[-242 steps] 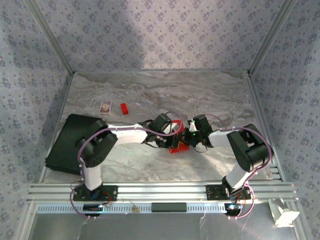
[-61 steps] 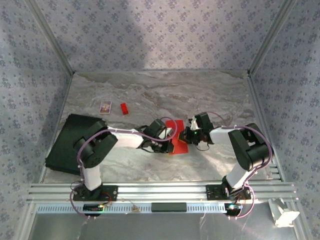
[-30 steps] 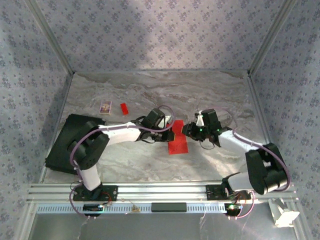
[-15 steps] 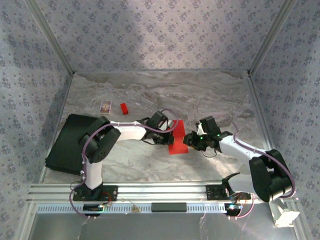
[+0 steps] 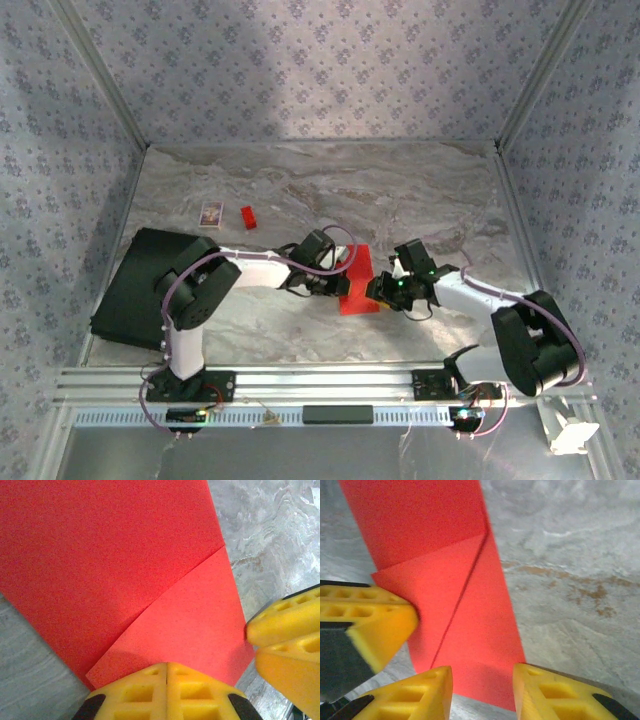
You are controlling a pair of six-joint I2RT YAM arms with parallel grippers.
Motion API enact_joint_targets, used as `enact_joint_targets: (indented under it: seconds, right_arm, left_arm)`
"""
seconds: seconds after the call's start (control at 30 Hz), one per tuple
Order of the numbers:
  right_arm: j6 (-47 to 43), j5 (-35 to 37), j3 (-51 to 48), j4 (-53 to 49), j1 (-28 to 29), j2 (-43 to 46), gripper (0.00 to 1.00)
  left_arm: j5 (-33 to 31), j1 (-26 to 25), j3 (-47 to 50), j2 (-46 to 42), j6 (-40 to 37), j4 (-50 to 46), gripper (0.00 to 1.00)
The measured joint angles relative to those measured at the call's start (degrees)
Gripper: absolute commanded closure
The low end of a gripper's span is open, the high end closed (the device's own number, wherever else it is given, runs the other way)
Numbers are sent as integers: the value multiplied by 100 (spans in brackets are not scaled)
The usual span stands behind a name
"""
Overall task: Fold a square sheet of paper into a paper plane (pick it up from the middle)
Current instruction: Turn over the paper at the center of the table.
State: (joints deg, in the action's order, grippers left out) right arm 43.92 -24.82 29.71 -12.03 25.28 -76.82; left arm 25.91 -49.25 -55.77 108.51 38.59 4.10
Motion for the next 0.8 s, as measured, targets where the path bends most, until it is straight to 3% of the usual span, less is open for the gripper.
enact_joint_targets:
  seconds: [0.2,0.37,0.8]
  right_arm:
    - [22,-173,0,310,46,-151,61]
    - [87,-273,0,640,63,-197,53]
    - [13,-680,94,1377,-428,-695,58]
  left_arm:
    - [2,0,0,0,0,0,100]
    - [4,0,0,0,0,0,100]
    - [4,0,0,0,-20,-2,100]
